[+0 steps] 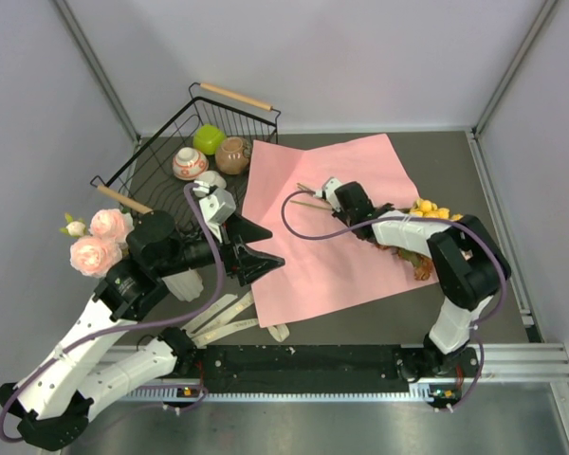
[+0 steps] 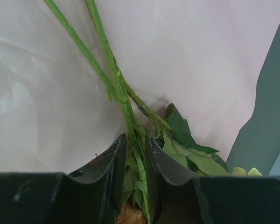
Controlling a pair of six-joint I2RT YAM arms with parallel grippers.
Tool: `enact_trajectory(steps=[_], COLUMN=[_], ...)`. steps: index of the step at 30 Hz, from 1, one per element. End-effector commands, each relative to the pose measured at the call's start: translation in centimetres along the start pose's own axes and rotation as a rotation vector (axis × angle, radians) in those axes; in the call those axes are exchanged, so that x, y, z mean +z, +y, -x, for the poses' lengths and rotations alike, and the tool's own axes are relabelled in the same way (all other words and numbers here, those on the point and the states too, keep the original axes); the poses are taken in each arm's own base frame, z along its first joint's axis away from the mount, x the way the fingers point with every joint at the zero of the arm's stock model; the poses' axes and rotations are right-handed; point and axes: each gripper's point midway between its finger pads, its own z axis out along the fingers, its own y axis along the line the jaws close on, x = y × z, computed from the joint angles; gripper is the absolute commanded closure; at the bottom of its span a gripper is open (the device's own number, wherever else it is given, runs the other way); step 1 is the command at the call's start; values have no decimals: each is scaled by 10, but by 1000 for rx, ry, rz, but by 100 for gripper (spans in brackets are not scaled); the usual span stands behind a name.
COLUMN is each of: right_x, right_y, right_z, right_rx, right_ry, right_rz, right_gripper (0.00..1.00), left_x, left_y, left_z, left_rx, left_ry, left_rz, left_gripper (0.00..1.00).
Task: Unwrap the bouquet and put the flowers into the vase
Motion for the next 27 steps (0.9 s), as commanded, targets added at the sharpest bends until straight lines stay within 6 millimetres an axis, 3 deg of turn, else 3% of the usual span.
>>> enact_trajectory(steps=[1, 5, 6, 9, 19, 24, 27], right_x=[7, 11, 11, 4, -54, -65, -80], right_y=[-5, -1, -2, -9, -57, -69, -88], right_z=[6, 4, 5, 12, 49, 53, 65], right_rx=[5, -5, -5, 14, 57, 56, 98], right_ry=[-19, -8, -9, -24, -145, -161, -231], right_rz=[-11, -2, -3, -13, -99, -142, -216], right_gripper=[78, 86, 92, 100, 100, 100, 100], left_x=[1, 3, 3, 3, 9, 11, 10], left_y=[0, 1, 1, 2, 8, 9, 8], left_z=[5, 5, 6, 5, 2, 2, 4], left_rx=[30, 25, 23, 21, 9, 7, 4], left_ry=[-22, -22, -23, -25, -26, -30, -33], left_rz=[-4, -4, -3, 1, 10, 11, 12], left_gripper=[22, 22, 22, 22, 22, 22, 22])
